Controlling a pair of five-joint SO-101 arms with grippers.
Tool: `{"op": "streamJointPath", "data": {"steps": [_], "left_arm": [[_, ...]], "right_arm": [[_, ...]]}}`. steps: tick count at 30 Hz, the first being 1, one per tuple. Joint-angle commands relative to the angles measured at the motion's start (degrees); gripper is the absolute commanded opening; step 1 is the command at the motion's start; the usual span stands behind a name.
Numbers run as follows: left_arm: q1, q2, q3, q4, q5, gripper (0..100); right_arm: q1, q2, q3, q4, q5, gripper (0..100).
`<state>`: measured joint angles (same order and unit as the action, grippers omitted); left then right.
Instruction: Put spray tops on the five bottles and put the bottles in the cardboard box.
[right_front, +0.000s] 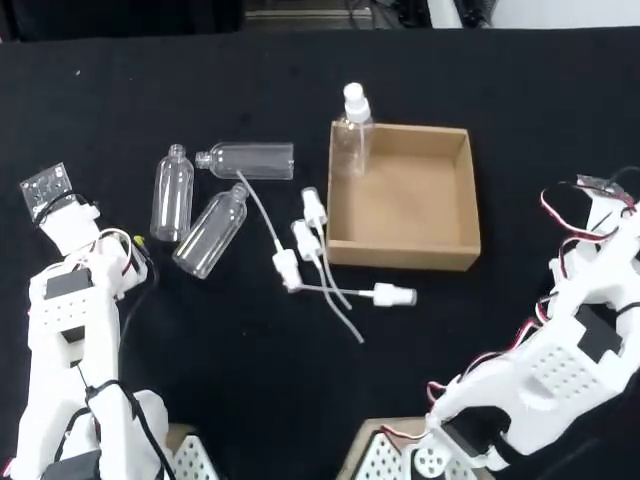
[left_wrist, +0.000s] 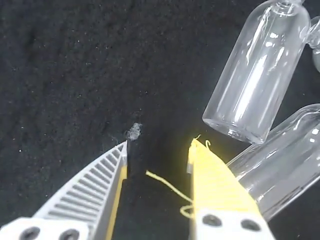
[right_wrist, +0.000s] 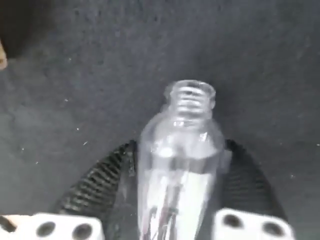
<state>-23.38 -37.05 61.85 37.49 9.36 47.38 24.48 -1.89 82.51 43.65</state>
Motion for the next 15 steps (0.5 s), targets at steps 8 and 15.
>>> {"op": "streamJointPath", "data": {"steps": [8,15], "left_arm": [[-2.7,-1.5,-0.7,-1.1,-0.1,19],[-2.7,-1.5,-0.7,-1.1,-0.1,19]], "right_arm": [[-0.8,-0.8,-3.6,2.4,-0.7,1.8],[-2.3,-0.4,-3.3,-4.0,-0.4,16.8]]}}
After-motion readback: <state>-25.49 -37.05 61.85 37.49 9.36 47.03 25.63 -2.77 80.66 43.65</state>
